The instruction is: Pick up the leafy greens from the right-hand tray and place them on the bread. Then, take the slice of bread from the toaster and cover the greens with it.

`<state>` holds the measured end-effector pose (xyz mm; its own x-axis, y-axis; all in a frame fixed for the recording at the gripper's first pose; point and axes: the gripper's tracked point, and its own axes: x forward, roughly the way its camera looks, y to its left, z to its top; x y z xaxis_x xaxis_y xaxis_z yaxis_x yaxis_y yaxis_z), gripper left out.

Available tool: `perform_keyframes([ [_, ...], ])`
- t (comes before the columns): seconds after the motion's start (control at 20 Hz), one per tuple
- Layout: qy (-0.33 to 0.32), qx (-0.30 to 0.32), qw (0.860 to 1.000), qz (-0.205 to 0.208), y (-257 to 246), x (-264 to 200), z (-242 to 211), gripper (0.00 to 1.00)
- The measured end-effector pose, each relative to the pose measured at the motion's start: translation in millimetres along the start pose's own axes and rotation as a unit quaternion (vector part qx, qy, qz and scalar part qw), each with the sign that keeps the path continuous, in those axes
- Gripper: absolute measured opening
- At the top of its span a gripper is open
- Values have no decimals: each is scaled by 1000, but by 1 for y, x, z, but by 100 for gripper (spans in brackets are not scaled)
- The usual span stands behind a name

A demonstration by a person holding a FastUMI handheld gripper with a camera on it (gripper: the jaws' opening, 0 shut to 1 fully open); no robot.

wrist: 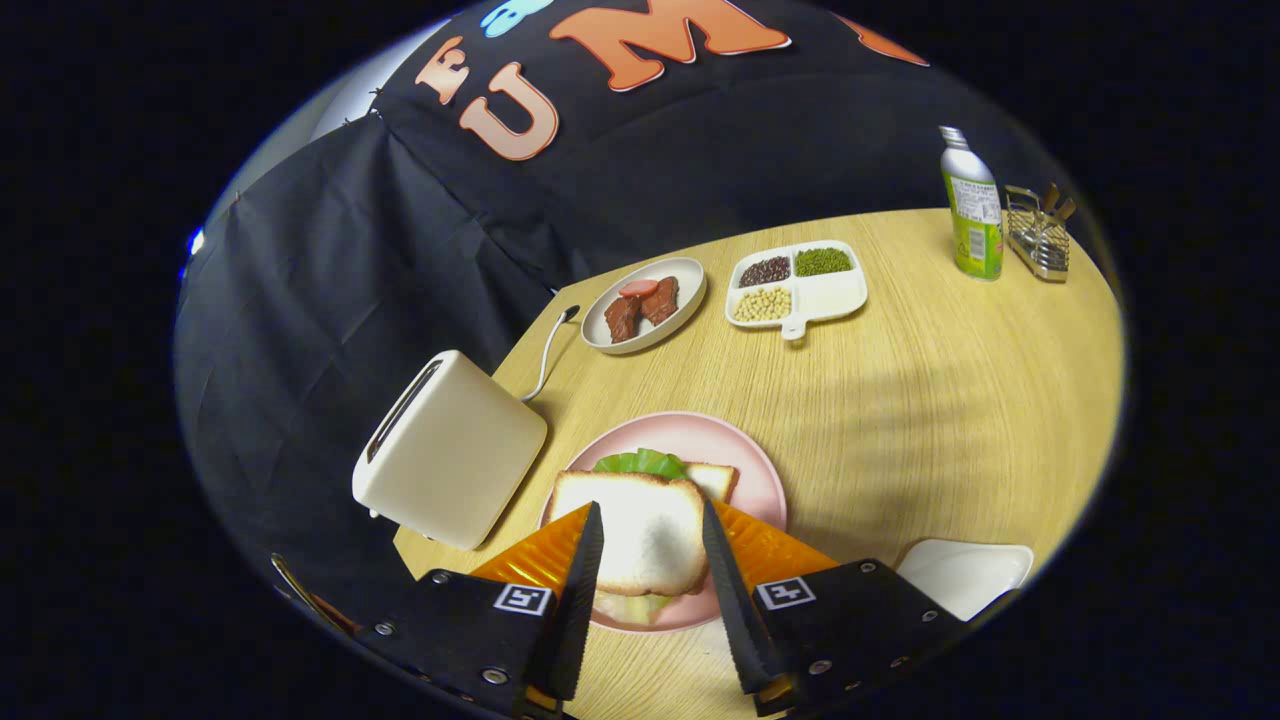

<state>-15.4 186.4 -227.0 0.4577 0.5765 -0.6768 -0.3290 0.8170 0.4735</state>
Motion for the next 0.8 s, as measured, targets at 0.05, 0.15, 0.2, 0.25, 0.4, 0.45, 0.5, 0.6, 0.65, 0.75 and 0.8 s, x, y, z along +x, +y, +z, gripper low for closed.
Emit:
perform_keyframes([
  [0.05, -11, -12, 1000, -6, 0, -3, 5, 64],
  [0.15, -30, -29, 999, -14, 4, -10, 14, 70],
  [0.2, -40, -36, 998, -16, 7, -13, 19, 73],
  [0.25, -48, -43, 998, -18, 10, -16, 24, 75],
  [0.4, -85, -73, 994, -14, 23, -26, 41, 83],
  [0.45, -100, -85, 991, -21, 25, -30, 48, 86],
  [0.5, -115, -96, 988, -28, 27, -33, 55, 89],
  [0.6, -146, -115, 982, -42, 32, -44, 70, 93],
  [0.65, -162, -121, 978, -50, 34, -49, 78, 94],
  [0.75, -197, -127, 970, -59, 40, -60, 95, 97],
  [0.8, -212, -130, 967, -60, 43, -66, 101, 97],
])
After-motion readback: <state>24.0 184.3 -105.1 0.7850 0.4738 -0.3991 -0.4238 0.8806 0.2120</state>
